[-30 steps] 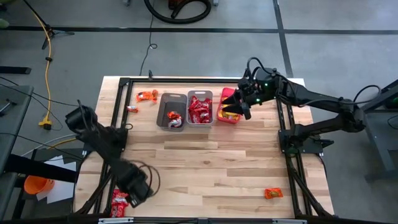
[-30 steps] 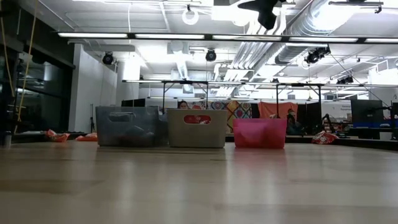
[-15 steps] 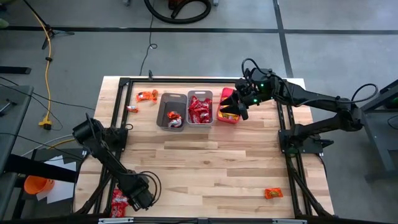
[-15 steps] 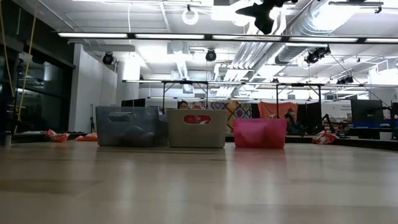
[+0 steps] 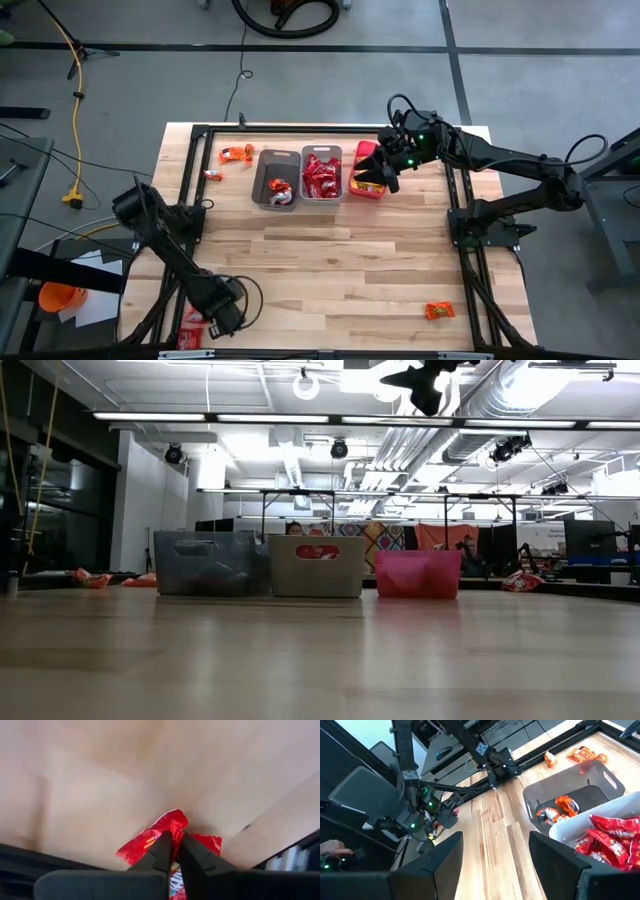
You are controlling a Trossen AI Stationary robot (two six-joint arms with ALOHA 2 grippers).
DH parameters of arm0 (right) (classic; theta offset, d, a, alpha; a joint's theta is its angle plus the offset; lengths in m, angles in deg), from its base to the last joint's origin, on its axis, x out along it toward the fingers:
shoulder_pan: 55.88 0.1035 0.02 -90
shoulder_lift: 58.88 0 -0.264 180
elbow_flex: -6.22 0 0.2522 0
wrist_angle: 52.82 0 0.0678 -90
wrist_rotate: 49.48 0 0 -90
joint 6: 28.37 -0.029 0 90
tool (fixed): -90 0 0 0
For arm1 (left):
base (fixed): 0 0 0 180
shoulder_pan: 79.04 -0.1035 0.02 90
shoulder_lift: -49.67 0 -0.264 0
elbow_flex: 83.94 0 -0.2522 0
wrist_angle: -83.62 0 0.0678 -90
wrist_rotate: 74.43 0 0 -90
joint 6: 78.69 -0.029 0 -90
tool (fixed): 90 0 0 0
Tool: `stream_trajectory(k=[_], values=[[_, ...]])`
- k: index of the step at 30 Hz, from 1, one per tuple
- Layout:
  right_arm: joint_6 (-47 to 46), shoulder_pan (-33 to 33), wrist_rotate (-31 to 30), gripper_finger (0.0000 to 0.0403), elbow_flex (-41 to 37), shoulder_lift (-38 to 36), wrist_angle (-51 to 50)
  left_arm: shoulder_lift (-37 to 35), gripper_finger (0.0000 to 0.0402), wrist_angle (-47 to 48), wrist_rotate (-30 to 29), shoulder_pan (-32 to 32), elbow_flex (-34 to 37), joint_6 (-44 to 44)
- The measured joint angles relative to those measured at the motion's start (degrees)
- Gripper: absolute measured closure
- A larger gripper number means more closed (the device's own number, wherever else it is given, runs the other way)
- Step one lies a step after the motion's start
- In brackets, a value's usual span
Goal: Sort candy
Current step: Put the bottom left red candy into the center gray bin
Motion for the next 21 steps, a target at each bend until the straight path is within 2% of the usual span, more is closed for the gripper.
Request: stream_trajectory(k=[6,13,17,21], values=[[-0.2,0.0,0.0,0.0181,0.0,0.0,-0.1,-11.2,0.0398,5.6,-13.4,-6.1,0.0,-6.8],[-2.8,0.0,0.0,0.0181,0.0,0.0,0.7,-26.2,0.0400,3.9,-32.3,-20.8,0.0,-22.0],[-4.8,0.0,0.1,0.0181,0.0,0.0,1.5,-32.7,0.0401,-5.3,-40.5,-31.2,0.0,-37.6],[-7.1,0.0,0.9,0.0181,0.0,0.0,3.2,-36.0,0.0401,-22.5,-39.4,-42.1,0.0,-53.7]])
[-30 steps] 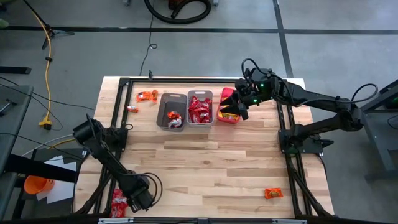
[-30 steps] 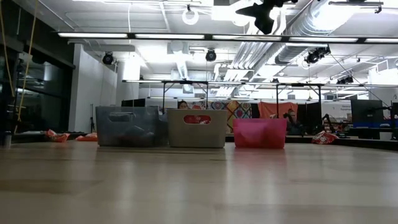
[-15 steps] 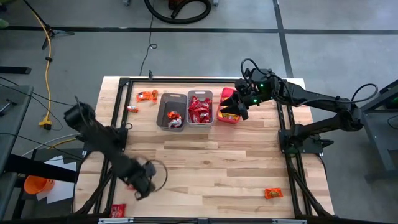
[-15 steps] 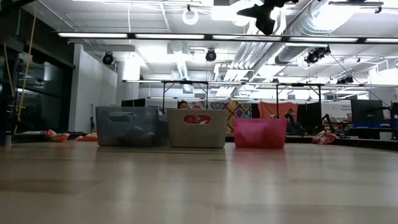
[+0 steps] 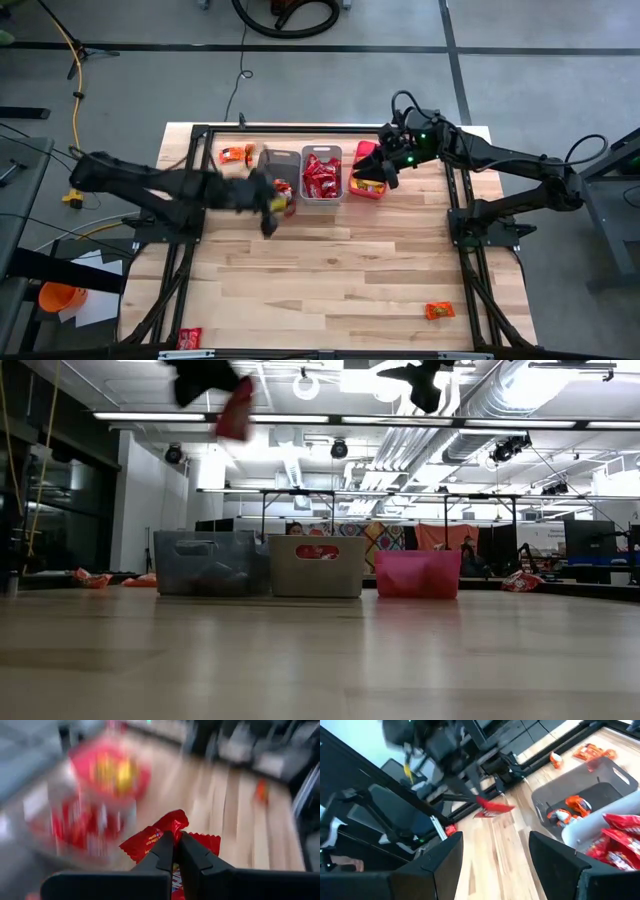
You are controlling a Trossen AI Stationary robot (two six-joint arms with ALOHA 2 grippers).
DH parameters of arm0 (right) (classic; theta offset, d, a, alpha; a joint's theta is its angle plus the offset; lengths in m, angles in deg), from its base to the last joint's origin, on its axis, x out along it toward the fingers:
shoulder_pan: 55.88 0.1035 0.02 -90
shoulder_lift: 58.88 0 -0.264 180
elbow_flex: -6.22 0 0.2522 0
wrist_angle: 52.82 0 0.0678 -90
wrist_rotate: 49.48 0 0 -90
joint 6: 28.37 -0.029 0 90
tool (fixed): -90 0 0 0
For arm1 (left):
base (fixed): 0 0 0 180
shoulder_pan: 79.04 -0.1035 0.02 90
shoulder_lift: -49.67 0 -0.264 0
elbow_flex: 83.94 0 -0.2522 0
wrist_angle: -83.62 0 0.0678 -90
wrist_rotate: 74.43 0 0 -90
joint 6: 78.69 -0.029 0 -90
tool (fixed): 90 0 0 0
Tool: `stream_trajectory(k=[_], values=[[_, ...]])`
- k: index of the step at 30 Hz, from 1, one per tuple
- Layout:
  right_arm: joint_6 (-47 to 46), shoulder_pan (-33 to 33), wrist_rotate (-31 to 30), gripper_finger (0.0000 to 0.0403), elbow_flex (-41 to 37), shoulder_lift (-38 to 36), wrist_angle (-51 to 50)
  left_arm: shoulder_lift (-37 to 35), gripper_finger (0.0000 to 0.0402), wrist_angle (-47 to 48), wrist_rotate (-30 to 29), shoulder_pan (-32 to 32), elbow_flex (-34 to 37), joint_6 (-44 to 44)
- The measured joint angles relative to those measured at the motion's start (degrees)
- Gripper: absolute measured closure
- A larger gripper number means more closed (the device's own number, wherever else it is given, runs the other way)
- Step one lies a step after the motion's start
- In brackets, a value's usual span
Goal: Sort candy
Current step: Put the bottom left red candy into the center gray bin, then put the bottom right orange candy into the black bin
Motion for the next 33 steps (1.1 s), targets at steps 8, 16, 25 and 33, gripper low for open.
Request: stream_trajectory(k=[8,16,25,33], values=[[-2.2,0.1,2.8,0.0181,0.0,-2.0,10.5,5.6,0.0401,-20.5,18.3,-17.5,1.2,-13.6],[-1.6,0.2,2.3,0.0181,0.0,-4.3,22.3,18.0,0.0400,-36.6,24.5,-24.6,7.9,-8.7],[-1.6,0.2,2.1,0.0181,0.0,-4.3,22.5,22.6,0.0346,-37.0,24.2,-28.3,7.8,-6.6],[-0.6,0.2,2.4,0.0181,0.0,-4.3,22.7,20.0,0.0229,-36.8,25.3,-28.3,7.7,-7.5]])
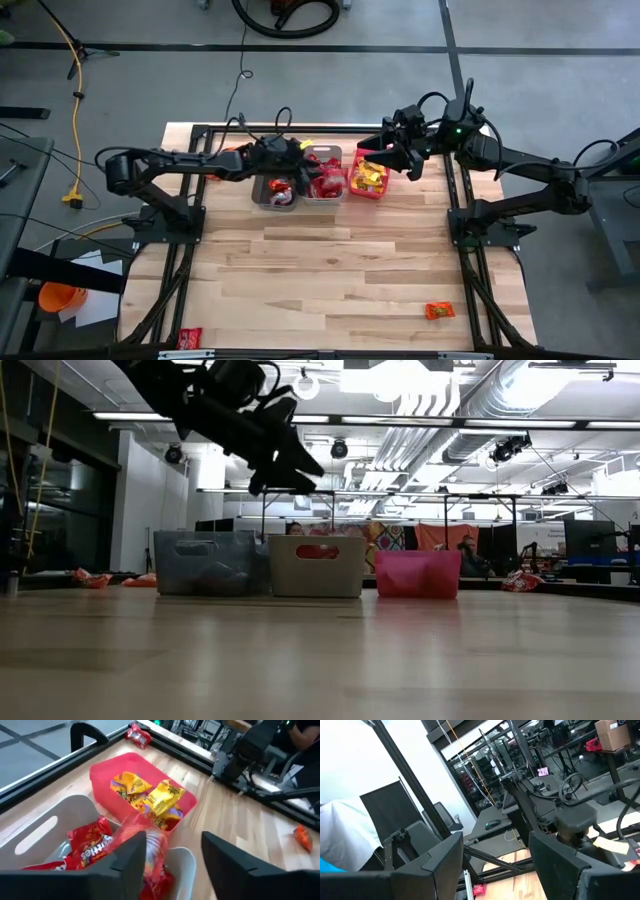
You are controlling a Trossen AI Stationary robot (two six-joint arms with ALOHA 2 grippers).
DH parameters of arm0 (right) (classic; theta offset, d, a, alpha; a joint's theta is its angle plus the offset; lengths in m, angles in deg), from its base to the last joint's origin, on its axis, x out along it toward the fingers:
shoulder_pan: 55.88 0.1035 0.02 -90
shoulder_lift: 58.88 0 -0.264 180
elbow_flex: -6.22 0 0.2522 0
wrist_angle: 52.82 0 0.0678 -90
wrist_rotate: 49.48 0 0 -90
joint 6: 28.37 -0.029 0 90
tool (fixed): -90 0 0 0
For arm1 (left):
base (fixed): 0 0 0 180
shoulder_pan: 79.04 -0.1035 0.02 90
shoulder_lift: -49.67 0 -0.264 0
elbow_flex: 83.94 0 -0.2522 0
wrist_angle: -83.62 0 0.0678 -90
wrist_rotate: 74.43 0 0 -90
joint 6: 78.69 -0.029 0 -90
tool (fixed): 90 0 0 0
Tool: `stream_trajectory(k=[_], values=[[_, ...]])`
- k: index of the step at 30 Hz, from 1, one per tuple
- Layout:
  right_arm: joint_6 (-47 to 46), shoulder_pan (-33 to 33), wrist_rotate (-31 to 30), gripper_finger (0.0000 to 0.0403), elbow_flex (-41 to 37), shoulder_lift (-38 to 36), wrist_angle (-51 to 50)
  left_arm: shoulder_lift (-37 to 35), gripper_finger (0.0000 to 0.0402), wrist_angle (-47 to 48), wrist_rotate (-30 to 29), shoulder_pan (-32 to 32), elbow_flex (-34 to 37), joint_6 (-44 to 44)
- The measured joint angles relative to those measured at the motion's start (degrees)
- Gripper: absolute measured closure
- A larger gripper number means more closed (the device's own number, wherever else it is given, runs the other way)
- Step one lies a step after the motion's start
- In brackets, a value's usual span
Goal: Sort candy
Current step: Put the bottom right orange candy into the black bin
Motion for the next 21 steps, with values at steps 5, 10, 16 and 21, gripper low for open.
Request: stream_trajectory(k=[5,10,16,21], values=[[1.0,0.0,0.0,0.0181,0.0,-0.1,0.0,-5.0,0.0181,-0.4,2.9,-0.1,0.0,6.3],[2.2,0.0,0.2,0.0181,0.0,-0.2,-0.8,-12.7,0.0175,-1.4,12.0,0.8,0.0,12.3],[3.4,0.6,0.2,0.0181,0.0,-0.2,-4.2,-23.2,0.0174,-3.0,10.8,7.2,0.0,13.3],[3.5,2.4,0.2,0.0181,0.0,-0.2,-9.8,-29.7,0.0174,-3.0,-0.2,15.0,0.0,9.5]])
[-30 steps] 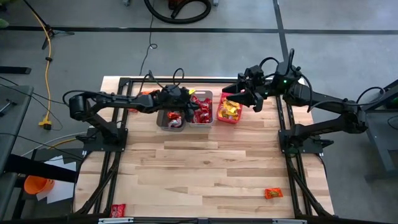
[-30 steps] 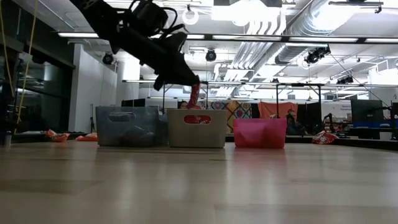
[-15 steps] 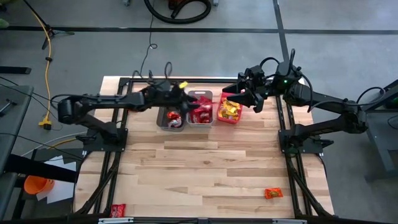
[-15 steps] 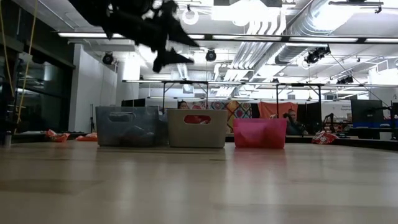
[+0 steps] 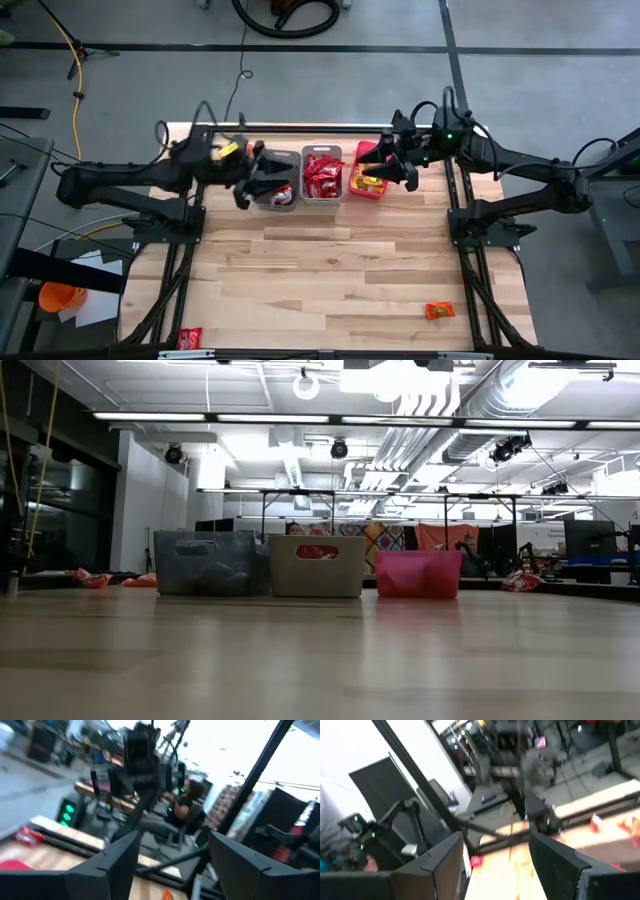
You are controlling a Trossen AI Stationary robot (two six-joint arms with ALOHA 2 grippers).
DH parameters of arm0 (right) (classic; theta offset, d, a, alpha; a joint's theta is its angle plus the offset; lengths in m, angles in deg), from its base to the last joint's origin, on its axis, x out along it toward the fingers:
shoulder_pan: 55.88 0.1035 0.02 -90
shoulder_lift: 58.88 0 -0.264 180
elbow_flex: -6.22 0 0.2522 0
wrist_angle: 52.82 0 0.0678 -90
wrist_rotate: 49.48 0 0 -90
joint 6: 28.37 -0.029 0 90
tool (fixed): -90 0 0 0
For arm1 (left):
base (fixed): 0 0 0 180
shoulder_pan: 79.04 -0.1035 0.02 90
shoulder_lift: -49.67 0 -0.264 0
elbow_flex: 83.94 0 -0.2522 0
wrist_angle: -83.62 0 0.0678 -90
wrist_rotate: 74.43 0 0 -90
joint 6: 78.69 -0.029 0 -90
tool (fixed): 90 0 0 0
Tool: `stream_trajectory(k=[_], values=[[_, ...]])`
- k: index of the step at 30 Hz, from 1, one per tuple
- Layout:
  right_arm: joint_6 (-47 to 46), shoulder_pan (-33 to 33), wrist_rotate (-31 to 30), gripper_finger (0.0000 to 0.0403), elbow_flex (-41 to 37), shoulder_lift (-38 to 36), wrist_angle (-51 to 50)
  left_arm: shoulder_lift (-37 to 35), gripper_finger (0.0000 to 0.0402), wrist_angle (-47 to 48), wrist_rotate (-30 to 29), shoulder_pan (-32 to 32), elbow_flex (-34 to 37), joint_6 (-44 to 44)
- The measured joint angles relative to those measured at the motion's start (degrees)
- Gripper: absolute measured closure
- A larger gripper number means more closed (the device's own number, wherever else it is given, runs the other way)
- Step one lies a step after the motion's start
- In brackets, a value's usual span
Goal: Sort candy
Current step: Put the bottom right orange candy into the black bin
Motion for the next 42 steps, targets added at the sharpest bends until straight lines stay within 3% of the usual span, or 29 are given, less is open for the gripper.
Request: stream_trajectory(k=[6,13,19,23,34,42], values=[[0.4,1.0,0.0,0.0181,0.0,0.0,-2.3,-1.3,0.0174,1.0,-12.5,5.9,0.0,-6.3],[-4.9,3.1,-3.2,0.0181,0.0,0.6,-7.4,-0.9,0.0174,2.3,-16.2,6.5,0.0,-8.1],[-9.4,16.1,-3.5,0.0181,0.0,3.5,-30.7,-1.0,0.0174,2.3,-16.5,5.7,0.0,-8.1],[-15.7,27.2,-3.6,0.0181,-2.3,5.9,-40.2,-1.0,0.0174,3.6,-16.6,4.9,0.0,-8.1],[-42.4,49.0,-3.6,0.0181,-14.4,10.8,-36.7,-1.0,0.0174,4.9,-16.6,4.1,0.0,-8.1],[-48.9,56.4,-2.3,0.0181,-21.2,17.0,-29.8,-1.0,0.0174,5.0,-16.6,4.1,0.0,-8.1]])
